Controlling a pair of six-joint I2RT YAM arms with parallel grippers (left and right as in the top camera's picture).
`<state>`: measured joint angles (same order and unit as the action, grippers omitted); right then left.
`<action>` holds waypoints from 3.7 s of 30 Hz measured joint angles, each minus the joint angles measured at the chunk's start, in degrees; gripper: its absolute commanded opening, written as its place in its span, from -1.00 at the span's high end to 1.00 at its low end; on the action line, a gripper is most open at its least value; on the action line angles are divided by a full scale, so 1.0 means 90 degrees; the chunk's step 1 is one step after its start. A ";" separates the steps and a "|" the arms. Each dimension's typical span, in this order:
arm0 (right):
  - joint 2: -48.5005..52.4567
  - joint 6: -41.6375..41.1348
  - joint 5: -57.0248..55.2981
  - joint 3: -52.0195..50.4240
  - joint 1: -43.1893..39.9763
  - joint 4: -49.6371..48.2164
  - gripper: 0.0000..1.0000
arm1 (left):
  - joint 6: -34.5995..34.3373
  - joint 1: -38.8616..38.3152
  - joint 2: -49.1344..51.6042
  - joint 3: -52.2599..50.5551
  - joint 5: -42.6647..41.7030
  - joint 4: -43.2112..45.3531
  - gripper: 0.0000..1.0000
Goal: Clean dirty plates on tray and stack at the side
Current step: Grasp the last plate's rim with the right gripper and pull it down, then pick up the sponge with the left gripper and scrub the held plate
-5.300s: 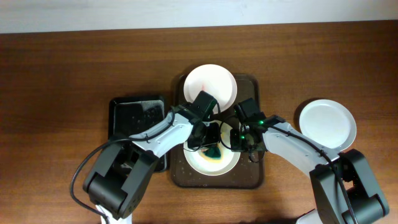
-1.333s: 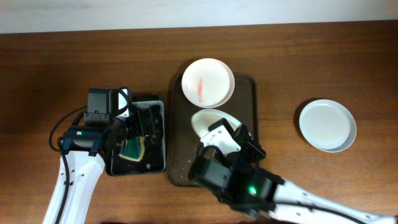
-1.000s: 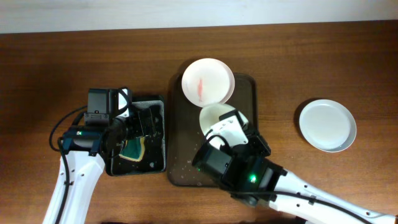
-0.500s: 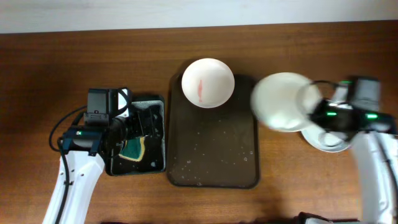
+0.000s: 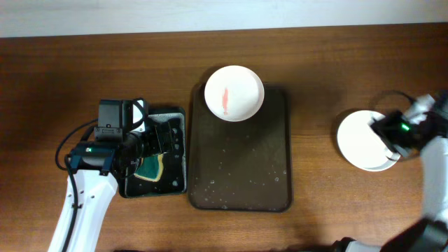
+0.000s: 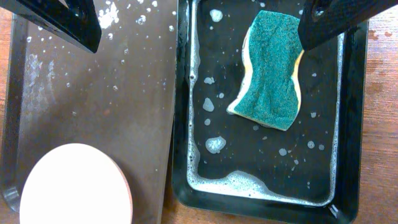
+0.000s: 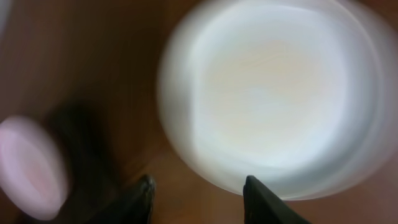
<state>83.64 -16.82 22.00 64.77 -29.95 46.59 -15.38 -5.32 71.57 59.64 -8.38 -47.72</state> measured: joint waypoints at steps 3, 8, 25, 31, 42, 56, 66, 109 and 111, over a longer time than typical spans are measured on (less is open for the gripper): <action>-0.0607 0.0539 -0.0168 0.0151 0.2351 -0.0389 0.04 | -0.0002 0.0000 0.0000 0.0000 0.0000 0.0000 -1.00; 0.0840 0.0775 -0.1843 0.0151 0.4860 -0.2346 0.05 | 0.0000 0.0000 0.0000 0.0007 0.0000 0.0007 -0.99; 0.3390 -0.0107 -0.1860 0.0153 0.5005 -0.4388 0.92 | 0.0000 0.0000 0.0000 0.0007 -0.0002 -0.0010 -0.99; 0.1355 -0.0573 -0.1838 0.0112 0.5005 -0.1664 0.92 | 0.0000 0.0000 0.0000 0.0007 -0.0002 0.0007 -0.99; 0.0702 -0.2611 -0.1741 -0.1350 0.5695 -0.0998 0.28 | 0.0000 0.0000 0.0000 0.0007 -0.0002 0.0000 -0.99; 0.0192 0.0578 -0.2475 -0.1287 0.5644 -0.1008 0.28 | -0.0002 0.0000 0.0000 0.0007 -0.0483 -0.0085 -0.99; 0.1715 0.1277 -0.0991 -0.1282 0.4891 -0.1872 0.25 | 0.0000 -0.0044 0.0755 -0.0916 0.0704 0.0413 -0.77; 0.1955 -0.0974 -0.1469 -0.0947 0.5209 -0.1659 0.92 | -0.2994 -0.3315 0.4694 0.1037 -0.1137 0.2735 1.00; 0.1953 -0.0974 -0.1486 -0.0947 0.5209 -0.1656 0.92 | -0.3041 -0.3259 0.4770 0.1219 -0.1110 0.2351 1.00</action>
<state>101.21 -25.58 8.62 56.25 16.93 31.68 -42.74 -34.65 114.50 70.61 -18.37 -26.57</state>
